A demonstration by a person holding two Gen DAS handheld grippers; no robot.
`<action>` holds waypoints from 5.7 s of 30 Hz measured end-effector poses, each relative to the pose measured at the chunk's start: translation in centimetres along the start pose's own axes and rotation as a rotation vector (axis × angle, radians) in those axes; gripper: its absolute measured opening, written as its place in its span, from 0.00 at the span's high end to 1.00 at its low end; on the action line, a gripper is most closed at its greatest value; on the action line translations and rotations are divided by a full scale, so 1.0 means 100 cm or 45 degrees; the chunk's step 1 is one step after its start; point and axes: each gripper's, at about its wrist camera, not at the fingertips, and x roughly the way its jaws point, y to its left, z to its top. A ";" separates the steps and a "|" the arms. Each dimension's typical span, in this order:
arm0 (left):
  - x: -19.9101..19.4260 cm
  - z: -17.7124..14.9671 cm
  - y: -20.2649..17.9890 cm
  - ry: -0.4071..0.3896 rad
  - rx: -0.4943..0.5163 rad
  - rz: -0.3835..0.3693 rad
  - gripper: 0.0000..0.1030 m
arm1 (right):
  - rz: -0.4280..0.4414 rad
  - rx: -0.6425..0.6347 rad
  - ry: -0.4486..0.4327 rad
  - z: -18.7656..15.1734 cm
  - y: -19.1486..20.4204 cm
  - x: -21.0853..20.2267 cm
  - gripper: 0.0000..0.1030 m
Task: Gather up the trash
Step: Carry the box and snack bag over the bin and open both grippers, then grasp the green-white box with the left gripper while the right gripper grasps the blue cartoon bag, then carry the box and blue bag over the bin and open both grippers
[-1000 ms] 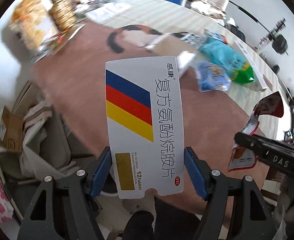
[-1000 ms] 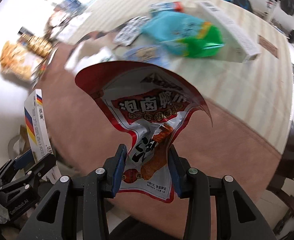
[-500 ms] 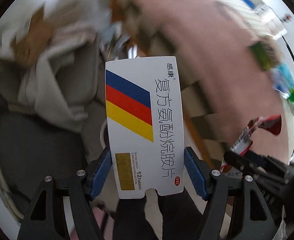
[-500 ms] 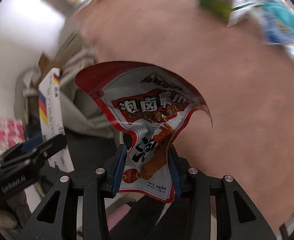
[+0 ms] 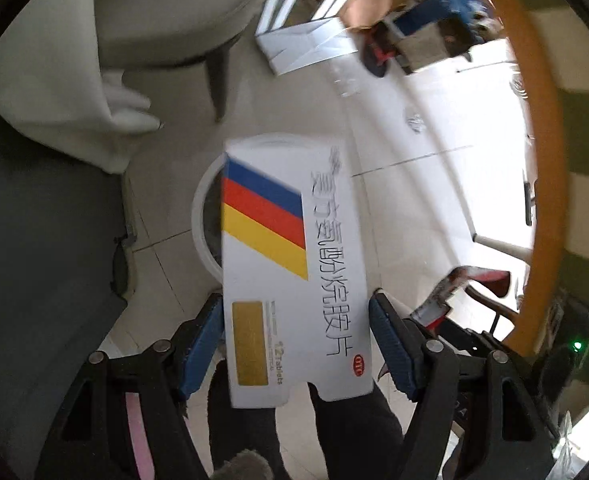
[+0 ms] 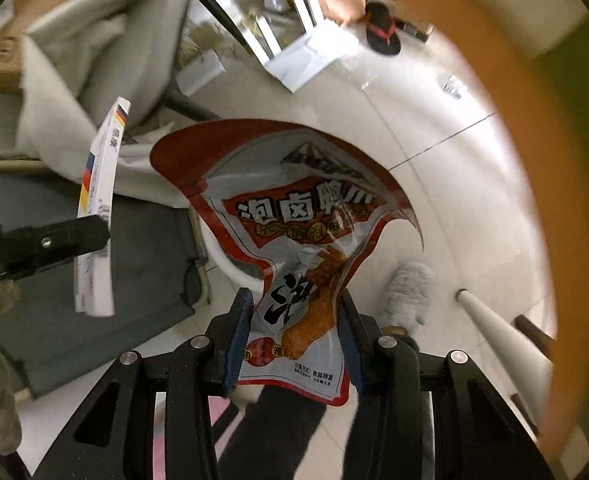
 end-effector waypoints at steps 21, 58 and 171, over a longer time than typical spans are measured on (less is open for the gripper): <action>-0.005 -0.027 0.026 -0.233 0.034 0.479 0.05 | -0.211 -0.049 -0.025 0.011 -0.006 0.031 0.03; -0.306 -0.125 -0.186 -0.572 0.404 0.462 0.02 | 0.107 0.245 -0.435 -0.068 -0.013 -0.381 0.03; 0.064 0.017 0.042 -0.133 -0.070 0.218 0.03 | -0.010 0.108 0.037 0.012 -0.033 0.131 0.09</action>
